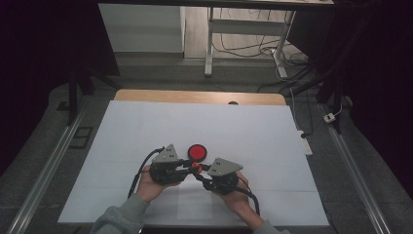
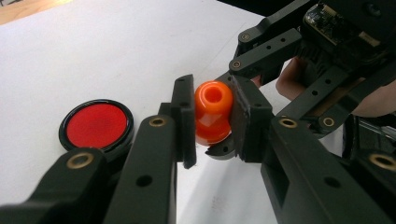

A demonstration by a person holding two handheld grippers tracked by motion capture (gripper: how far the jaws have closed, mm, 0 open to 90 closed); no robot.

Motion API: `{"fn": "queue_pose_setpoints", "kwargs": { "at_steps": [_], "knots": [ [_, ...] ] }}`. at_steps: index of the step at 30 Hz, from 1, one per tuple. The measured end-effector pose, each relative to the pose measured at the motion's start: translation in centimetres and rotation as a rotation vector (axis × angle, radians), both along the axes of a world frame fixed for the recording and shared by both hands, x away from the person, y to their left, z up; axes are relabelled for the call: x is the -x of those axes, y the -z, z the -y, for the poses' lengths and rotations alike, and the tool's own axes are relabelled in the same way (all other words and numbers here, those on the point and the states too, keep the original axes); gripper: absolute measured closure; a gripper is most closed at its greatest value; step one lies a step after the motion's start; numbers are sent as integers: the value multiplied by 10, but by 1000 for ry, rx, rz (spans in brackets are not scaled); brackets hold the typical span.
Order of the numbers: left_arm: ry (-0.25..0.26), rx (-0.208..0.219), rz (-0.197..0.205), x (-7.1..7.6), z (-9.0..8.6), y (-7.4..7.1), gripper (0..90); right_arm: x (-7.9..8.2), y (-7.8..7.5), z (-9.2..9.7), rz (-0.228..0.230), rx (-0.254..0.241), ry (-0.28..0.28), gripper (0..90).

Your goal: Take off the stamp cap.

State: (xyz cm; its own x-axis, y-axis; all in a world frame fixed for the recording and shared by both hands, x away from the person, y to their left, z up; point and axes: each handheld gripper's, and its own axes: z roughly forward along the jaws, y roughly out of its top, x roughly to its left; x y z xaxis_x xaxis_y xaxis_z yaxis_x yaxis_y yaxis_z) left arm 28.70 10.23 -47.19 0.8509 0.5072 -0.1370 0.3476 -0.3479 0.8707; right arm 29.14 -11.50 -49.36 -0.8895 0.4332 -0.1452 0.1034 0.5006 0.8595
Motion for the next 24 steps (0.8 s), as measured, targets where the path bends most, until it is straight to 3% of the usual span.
{"fn": "queue_pose_setpoints", "kwargs": {
  "at_steps": [24],
  "knots": [
    [3,14,0,1,-2,1,721,1,2,0,2,-4,2,647]
  ]
}}
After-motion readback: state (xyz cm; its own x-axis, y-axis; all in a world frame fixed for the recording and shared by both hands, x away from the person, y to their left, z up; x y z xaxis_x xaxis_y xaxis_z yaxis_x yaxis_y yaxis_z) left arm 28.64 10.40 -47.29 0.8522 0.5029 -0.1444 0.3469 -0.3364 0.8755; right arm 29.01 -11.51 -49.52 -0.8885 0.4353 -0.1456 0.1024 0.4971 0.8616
